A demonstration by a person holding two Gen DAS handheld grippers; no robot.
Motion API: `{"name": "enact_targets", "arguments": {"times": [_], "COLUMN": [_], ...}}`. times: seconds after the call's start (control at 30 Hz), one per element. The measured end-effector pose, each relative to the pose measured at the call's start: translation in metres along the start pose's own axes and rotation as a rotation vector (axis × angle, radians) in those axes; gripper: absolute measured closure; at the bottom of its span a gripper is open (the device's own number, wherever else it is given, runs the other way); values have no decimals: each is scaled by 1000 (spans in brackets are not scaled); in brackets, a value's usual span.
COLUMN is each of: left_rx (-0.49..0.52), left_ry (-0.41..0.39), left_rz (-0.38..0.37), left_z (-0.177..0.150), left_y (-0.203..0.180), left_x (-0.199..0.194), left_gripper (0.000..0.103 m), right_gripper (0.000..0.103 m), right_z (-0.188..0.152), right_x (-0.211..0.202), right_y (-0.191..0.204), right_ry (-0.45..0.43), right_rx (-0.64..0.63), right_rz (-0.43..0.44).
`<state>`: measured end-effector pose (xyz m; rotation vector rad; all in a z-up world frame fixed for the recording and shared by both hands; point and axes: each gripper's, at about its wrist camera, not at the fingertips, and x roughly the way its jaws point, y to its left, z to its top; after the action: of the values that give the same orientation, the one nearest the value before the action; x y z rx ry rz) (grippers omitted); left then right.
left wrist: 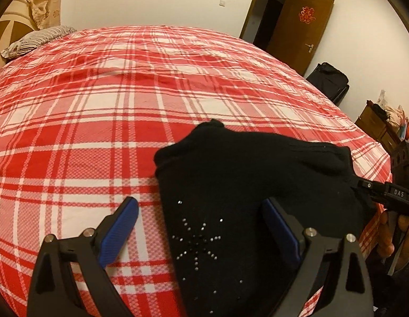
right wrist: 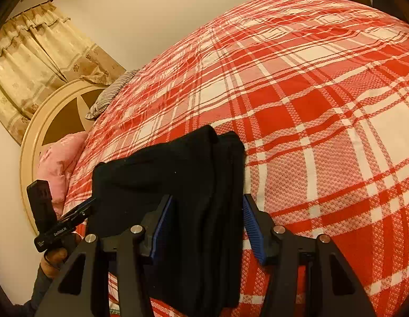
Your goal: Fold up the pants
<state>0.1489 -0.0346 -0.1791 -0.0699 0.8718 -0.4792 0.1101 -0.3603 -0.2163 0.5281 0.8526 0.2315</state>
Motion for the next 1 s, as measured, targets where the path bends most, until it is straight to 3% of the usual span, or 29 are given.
{"name": "enact_targets", "arguments": {"times": [0.07,0.13,0.37,0.53,0.8,1.0], "left_rx": [3,10,16,25,-14,-28], "left_ry": [-1,1,0,-2,-36,-86], "left_rz": [-8,-36,-65,-82,-103,-88], "left_z": [1,2,1,2,6,12], "left_y": [0,-2,-3,-3,4,18], "left_x": [0,-1,-2,-8,-25,-49], "left_gripper": [12,31,47,86,92,92], "right_gripper": [63,66,73,76,77,77], "right_z": [0,-1,-4,-5,6,29], "right_x": [-1,-3,-7,-19,-31,-13], "right_y": [2,4,10,35,77,109], "right_ry": [-3,-8,-28,-65,-72,-47], "right_rx": [-8,-10,-36,-134,-230,-290], "right_rz": [16,37,40,27,71,109]}}
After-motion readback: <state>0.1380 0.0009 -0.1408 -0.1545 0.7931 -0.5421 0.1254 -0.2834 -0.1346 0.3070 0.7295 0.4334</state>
